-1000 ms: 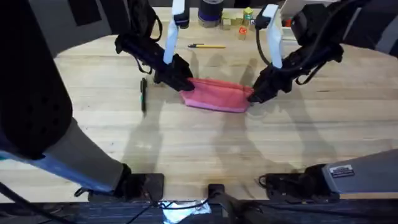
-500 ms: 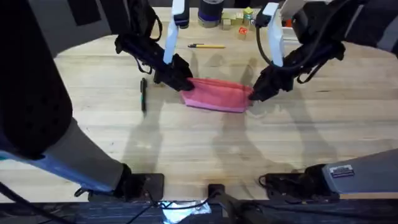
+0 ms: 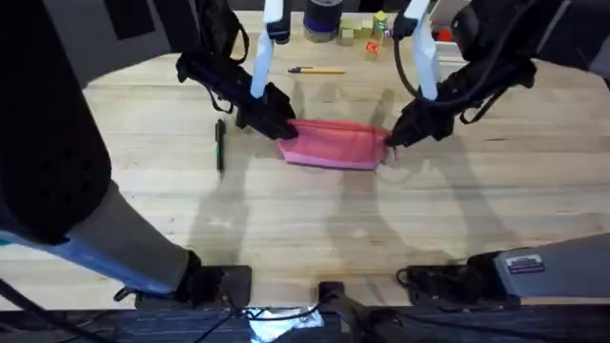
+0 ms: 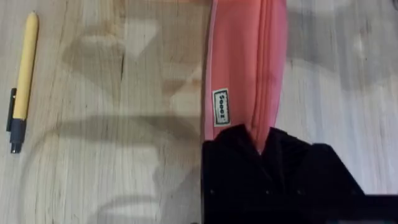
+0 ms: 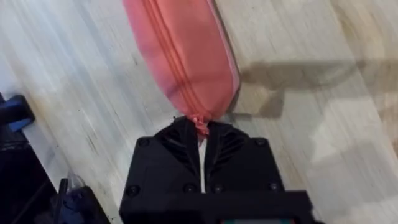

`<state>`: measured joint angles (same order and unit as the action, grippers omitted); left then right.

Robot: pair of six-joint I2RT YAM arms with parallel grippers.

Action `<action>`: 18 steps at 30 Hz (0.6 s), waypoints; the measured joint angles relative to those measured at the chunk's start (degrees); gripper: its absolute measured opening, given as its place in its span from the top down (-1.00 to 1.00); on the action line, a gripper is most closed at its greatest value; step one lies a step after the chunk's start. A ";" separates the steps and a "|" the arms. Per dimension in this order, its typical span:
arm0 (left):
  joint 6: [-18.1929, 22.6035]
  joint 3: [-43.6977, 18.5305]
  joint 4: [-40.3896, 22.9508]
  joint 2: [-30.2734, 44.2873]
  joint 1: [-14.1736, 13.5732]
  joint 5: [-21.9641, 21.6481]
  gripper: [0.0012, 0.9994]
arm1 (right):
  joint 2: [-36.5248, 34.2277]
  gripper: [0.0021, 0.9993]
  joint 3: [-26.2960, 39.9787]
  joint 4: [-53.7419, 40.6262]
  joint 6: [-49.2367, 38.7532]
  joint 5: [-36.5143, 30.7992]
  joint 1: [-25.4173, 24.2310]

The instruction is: Unzip the bag, pick up the pens from the table one at a time and place them inside, then zip the bag closed.

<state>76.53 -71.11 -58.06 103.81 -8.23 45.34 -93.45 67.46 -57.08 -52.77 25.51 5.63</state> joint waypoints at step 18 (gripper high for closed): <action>0.02 0.00 0.17 0.00 -0.07 0.28 0.92 | 7.25 0.94 1.97 0.03 0.00 -0.16 0.00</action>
<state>76.55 -71.11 -57.89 103.81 -8.29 45.63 -86.20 69.43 -57.05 -52.77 25.34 5.63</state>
